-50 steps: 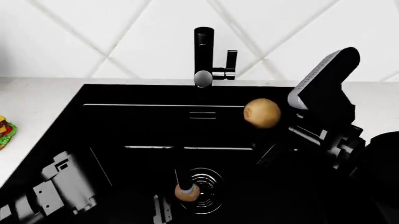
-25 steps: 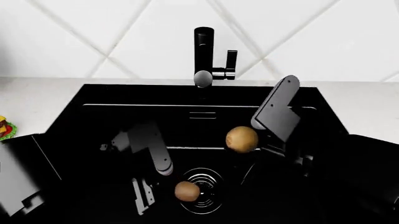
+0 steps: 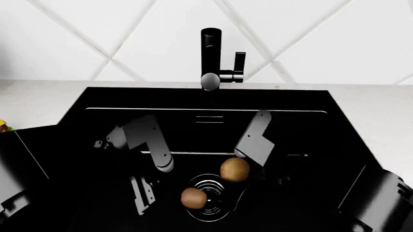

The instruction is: Pick up the fruits and vegetables and place them in the sink. Turn on the sink faucet to wash them. Then turn the sink off and put them in the tray.

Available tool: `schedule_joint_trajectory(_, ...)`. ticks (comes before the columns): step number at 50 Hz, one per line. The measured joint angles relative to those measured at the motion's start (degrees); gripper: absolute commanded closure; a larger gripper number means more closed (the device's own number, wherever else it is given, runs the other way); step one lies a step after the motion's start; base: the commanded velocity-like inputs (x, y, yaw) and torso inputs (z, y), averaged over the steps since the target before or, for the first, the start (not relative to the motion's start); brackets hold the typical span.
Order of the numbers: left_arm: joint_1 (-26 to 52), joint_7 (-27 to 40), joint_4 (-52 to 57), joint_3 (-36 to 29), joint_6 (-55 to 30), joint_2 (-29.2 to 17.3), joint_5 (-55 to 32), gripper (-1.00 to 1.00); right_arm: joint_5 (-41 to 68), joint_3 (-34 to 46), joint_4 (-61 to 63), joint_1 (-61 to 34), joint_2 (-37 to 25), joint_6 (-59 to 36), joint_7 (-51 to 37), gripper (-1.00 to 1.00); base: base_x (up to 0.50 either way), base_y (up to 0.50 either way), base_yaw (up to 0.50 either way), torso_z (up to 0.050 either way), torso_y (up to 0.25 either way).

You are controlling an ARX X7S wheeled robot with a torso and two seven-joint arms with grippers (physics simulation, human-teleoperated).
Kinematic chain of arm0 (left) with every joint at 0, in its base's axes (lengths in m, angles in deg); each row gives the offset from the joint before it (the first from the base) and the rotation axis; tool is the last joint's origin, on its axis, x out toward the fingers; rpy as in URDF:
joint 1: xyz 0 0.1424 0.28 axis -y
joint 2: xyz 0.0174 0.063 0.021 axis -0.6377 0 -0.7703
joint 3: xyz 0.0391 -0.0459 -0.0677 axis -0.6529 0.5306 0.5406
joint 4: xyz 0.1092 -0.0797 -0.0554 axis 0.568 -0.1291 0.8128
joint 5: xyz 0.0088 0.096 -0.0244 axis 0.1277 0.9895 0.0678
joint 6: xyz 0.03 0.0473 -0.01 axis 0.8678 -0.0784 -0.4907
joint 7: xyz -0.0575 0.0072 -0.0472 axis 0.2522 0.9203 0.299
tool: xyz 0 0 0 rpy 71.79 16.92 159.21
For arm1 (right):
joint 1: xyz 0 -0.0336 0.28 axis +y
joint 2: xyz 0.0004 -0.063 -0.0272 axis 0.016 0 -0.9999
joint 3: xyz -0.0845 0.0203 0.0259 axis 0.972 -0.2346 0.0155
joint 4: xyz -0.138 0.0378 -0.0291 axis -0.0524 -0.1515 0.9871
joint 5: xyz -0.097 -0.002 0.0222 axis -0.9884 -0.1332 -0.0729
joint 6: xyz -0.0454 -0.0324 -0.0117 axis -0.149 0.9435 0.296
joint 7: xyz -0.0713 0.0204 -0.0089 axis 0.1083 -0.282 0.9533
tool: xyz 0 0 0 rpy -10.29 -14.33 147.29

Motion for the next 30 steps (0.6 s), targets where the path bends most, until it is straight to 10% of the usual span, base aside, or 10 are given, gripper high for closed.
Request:
schedule_joint_trajectory(22, 0.2, 0.1, 0.1, 0.2, 0.0, -0.7, -0.6, -1.00, -2.4, 5.2, -5.9, 1.4, 3.4, 1.9, 2.7, 1.00, 0.00, 0.00, 0.00, 0.000, 0.000)
schedule_joint_trajectory(23, 0.2, 0.1, 0.0, 0.2, 0.0, -0.7, -0.6, -1.00, -2.5, 5.4, -6.0, 1.4, 3.4, 1.8, 2.8, -1.00, 0.00, 0.00, 0.00, 0.000, 0.000)
schedule_joint_trajectory(30, 0.1, 0.1, -0.3, 0.0, 0.1, -0.7, -0.6, -1.00, -2.8, 6.2, -6.2, 1.1, 3.7, 1.2, 3.4, -1.00, 0.00, 0.00, 0.00, 0.000, 0.000)
